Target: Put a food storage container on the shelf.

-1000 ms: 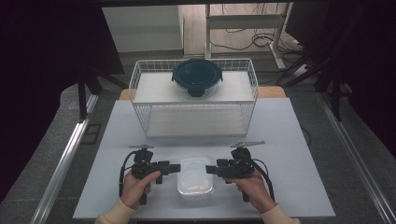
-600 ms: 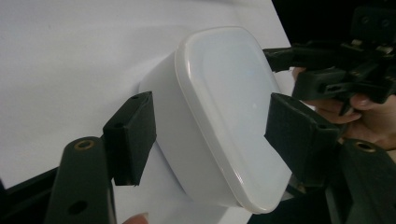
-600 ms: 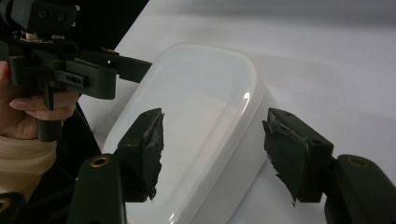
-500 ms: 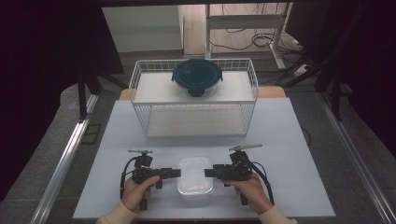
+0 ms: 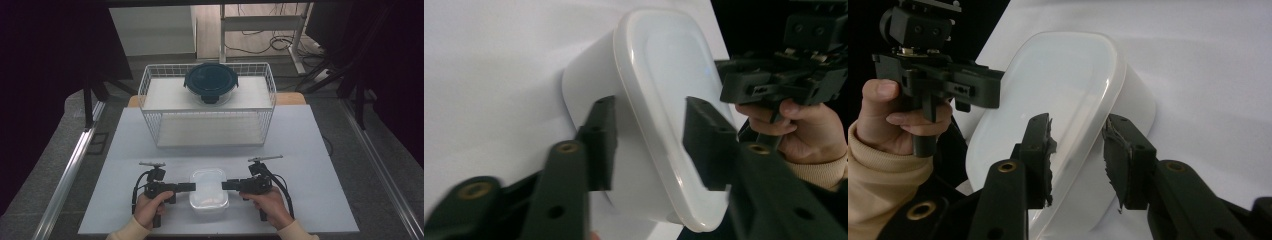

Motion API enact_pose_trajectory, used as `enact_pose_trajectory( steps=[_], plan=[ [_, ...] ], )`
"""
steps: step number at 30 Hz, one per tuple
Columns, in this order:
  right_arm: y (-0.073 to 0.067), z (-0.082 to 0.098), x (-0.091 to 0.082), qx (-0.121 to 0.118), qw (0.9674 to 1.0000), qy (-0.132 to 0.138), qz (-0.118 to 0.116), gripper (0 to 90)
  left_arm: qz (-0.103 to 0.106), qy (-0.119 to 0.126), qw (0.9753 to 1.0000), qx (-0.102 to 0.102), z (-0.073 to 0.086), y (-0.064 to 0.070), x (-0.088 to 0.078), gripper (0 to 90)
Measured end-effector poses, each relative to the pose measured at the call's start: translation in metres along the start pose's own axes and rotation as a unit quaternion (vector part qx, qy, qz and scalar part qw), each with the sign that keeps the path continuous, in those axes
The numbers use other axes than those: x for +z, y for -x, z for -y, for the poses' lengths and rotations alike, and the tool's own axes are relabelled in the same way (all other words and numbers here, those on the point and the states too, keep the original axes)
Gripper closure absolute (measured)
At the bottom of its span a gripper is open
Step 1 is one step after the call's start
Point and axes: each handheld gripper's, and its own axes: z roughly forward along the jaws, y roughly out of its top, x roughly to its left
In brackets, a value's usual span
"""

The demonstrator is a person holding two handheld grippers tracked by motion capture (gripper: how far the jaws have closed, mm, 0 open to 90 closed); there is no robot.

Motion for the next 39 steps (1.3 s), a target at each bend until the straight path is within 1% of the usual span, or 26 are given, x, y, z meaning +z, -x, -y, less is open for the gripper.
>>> enact_pose_trajectory(
  steps=[1, 2, 7, 15, 17, 20, 25, 28, 34, 35, 39],
  plan=[
    [0.001, 0.001, -0.001, 0.003, 1.0, 0.002, -0.004, 64.8, -0.003, 0.01, 0.9999, 0.008, 0.0, 0.002, -0.003, 66.1],
    [0.001, 0.001, -0.001, 0.008, 0.9999, 0.003, -0.007, 65.5, -0.004, 0.012, 0.9999, 0.01, 0.0, 0.003, -0.004, 68.1],
    [0.002, 0.001, -0.008, 0.012, 0.9994, 0.006, -0.032, 69.7, -0.002, 0.019, 0.9996, 0.022, 0.001, 0.006, -0.007, 70.5],
    [0.003, 0.003, -0.012, 0.024, 0.9985, 0.007, -0.048, 72.7, 0.0, 0.024, 0.9994, 0.024, 0.003, 0.008, -0.009, 72.1],
    [0.002, 0.003, -0.013, 0.028, 0.998, 0.007, -0.056, 73.9, 0.002, 0.026, 0.9994, 0.024, 0.004, 0.008, -0.01, 72.5],
    [0.0, 0.004, -0.013, 0.027, 0.998, 0.011, -0.057, 74.8, -0.001, 0.03, 0.9992, 0.026, 0.004, 0.01, -0.012, 73.1],
    [-0.002, 0.005, -0.014, 0.033, 0.9974, 0.014, -0.063, 77.1, -0.004, 0.033, 0.999, 0.031, 0.004, 0.012, -0.016, 74.7],
    [-0.003, 0.005, -0.014, 0.031, 0.9974, 0.017, -0.063, 78.4, -0.001, 0.037, 0.9988, 0.032, 0.004, 0.013, -0.018, 76.3],
    [-0.005, 0.005, -0.015, 0.029, 0.9973, 0.022, -0.064, 80.3, -0.002, 0.042, 0.9984, 0.037, 0.004, 0.015, -0.022, 78.6],
    [-0.006, 0.005, -0.015, 0.026, 0.9971, 0.025, -0.067, 81.3, -0.004, 0.044, 0.9983, 0.038, 0.004, 0.016, -0.023, 78.7],
    [-0.008, 0.005, -0.015, 0.02, 0.9973, 0.027, -0.065, 81.4, -0.005, 0.045, 0.9982, 0.039, 0.004, 0.016, -0.024, 78.9]
  ],
)
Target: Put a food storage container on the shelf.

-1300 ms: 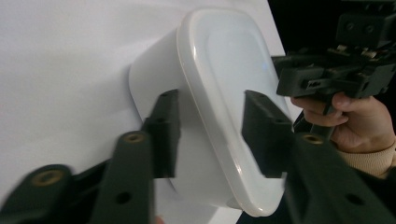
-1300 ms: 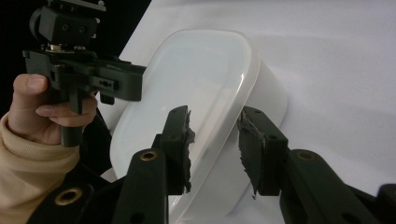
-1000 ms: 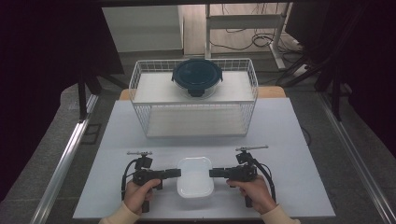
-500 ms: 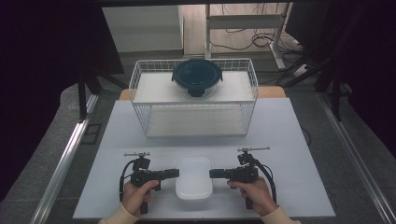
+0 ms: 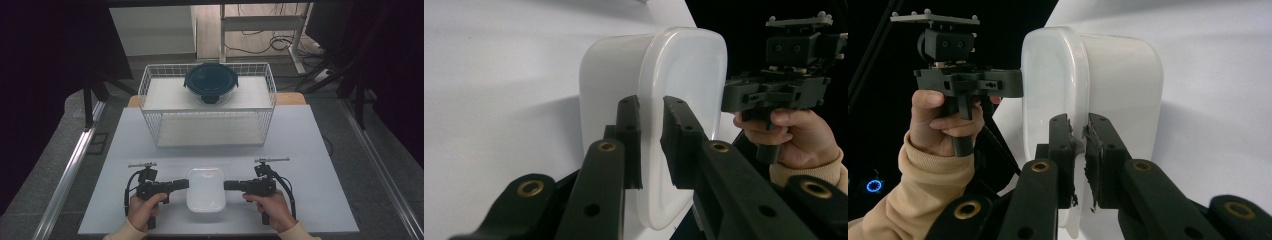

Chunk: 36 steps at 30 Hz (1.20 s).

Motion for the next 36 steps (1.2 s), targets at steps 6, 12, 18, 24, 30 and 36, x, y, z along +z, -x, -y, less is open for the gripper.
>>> enact_pose_trajectory(
  steps=[6, 12, 18, 24, 30, 36],
  plan=[
    [-0.003, -0.001, -0.002, -0.01, 0.9999, 0.006, 0.0, 81.4, 0.005, 0.001, 1.0, 0.009, -0.002, 0.004, -0.003, 79.0],
    [-0.016, -0.008, -0.009, -0.049, 0.9987, 0.016, 0.005, 81.3, 0.008, 0.011, 0.9995, 0.03, -0.008, 0.015, -0.009, 79.1],
    [-0.025, -0.016, -0.014, -0.07, 0.9972, 0.027, 0.007, 81.3, 0.005, 0.02, 0.9985, 0.05, -0.02, 0.024, -0.014, 78.9],
    [-0.034, -0.028, -0.019, -0.092, 0.995, 0.037, 0.008, 81.3, 0.009, 0.03, 0.9974, 0.065, -0.033, 0.031, -0.019, 78.7],
    [-0.046, -0.041, -0.027, -0.111, 0.9926, 0.048, 0.011, 81.3, 0.013, 0.041, 0.9956, 0.083, -0.047, 0.042, -0.024, 78.8],
    [-0.059, -0.052, -0.033, -0.127, 0.9903, 0.054, 0.016, 81.3, 0.015, 0.049, 0.9944, 0.092, -0.058, 0.051, -0.031, 78.7]
  ],
)
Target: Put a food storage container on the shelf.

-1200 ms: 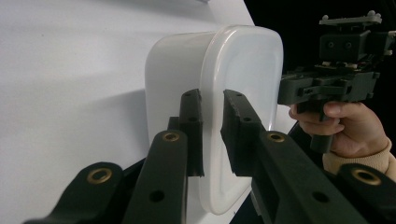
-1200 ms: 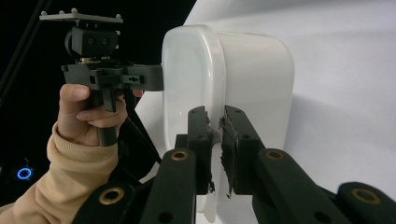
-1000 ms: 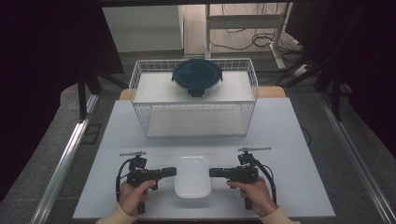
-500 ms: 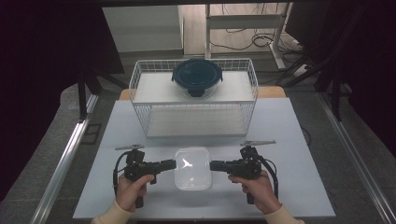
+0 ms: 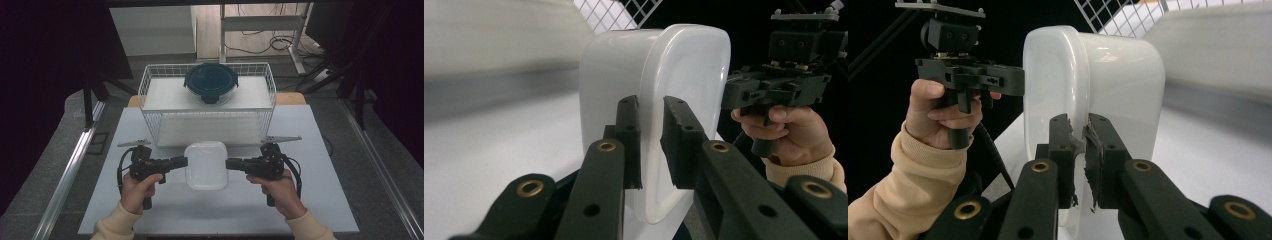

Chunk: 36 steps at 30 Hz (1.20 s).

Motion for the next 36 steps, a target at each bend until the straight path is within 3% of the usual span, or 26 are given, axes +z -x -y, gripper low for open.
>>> enact_pose_trajectory(
  steps=[9, 14, 16, 26, 36],
  plan=[
    [-0.01, -0.023, -0.006, -0.019, 0.9998, 0.01, 0.001, 81.3, -0.002, 0.008, 0.9998, 0.017, -0.02, 0.01, -0.007, 78.6],
    [-0.019, -0.039, -0.011, -0.034, 0.9992, 0.017, 0.007, 81.3, 0.001, 0.013, 0.9994, 0.031, -0.04, 0.019, -0.012, 78.4],
    [-0.026, -0.053, -0.015, -0.044, 0.9988, 0.019, 0.013, 81.3, -0.004, 0.014, 0.9989, 0.044, -0.056, 0.025, -0.015, 78.3],
    [-0.046, -0.101, -0.028, -0.073, 0.9964, 0.037, 0.022, 81.4, -0.012, 0.032, 0.9967, 0.074, -0.103, 0.047, -0.025, 78.0],
    [-0.056, -0.129, -0.035, -0.084, 0.9952, 0.044, 0.022, 81.4, -0.014, 0.041, 0.9952, 0.088, -0.129, 0.058, -0.032, 78.0]
  ],
)
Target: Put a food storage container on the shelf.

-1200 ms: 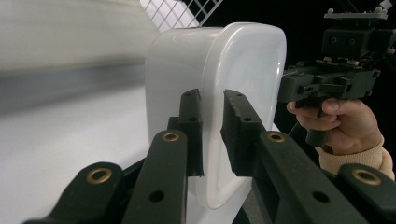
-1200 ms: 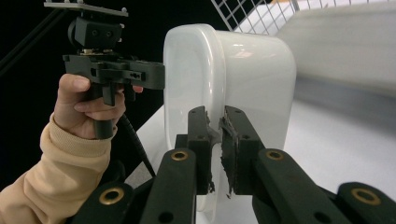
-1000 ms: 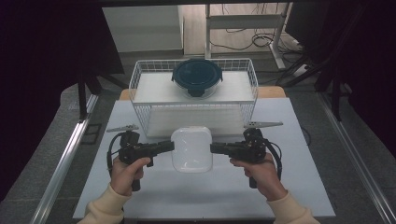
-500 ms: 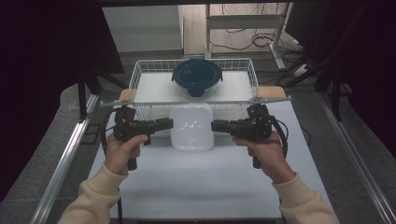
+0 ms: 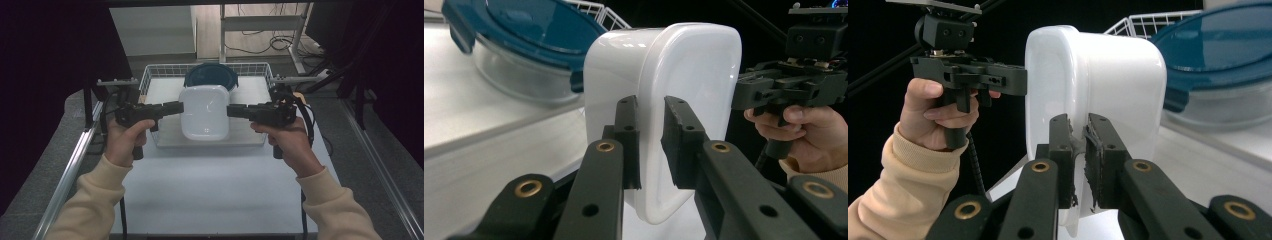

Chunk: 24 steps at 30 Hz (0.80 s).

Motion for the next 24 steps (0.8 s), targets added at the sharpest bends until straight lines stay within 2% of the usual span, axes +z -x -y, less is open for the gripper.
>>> enact_pose_trajectory(
  steps=[5, 7, 8, 9, 12, 15, 18, 22, 24],
  plan=[
    [-0.003, -0.018, -0.003, -0.002, 1.0, 0.003, -0.004, 81.5, 0.002, 0.001, 1.0, 0.005, -0.016, 0.003, -0.003, 78.0],
    [-0.004, -0.025, -0.005, -0.005, 0.9999, 0.005, -0.009, 81.5, 0.007, 0.005, 1.0, 0.005, -0.028, 0.004, -0.004, 77.9],
    [-0.004, -0.025, -0.005, -0.005, 0.9999, 0.005, -0.009, 81.5, 0.007, 0.005, 1.0, 0.005, -0.028, 0.004, -0.004, 77.9],
    [-0.003, -0.033, -0.006, -0.005, 0.9999, 0.007, -0.01, 81.6, 0.005, 0.006, 0.9999, 0.007, -0.032, 0.005, -0.004, 77.9],
    [-0.002, -0.044, -0.007, -0.003, 0.9999, 0.01, -0.011, 81.7, 0.003, 0.007, 1.0, 0.006, -0.047, 0.005, -0.004, 77.8],
    [-0.001, -0.051, -0.007, -0.002, 0.9999, 0.012, -0.011, 81.7, 0.006, 0.007, 0.9999, 0.006, -0.055, 0.004, -0.004, 77.8],
    [0.004, -0.063, -0.006, 0.001, 0.9998, 0.013, -0.012, 81.7, 0.011, 0.005, 0.9999, -0.001, -0.068, -0.002, -0.002, 77.8],
    [0.009, -0.072, -0.003, 0.006, 0.9998, 0.012, -0.011, 81.7, 0.011, 0.005, 0.9999, -0.006, -0.077, -0.007, 0.002, 77.8],
    [0.017, -0.081, 0.001, 0.013, 0.9998, 0.008, -0.01, 81.6, 0.01, 0.001, 0.9998, -0.019, -0.086, -0.016, 0.007, 77.8]
  ],
)
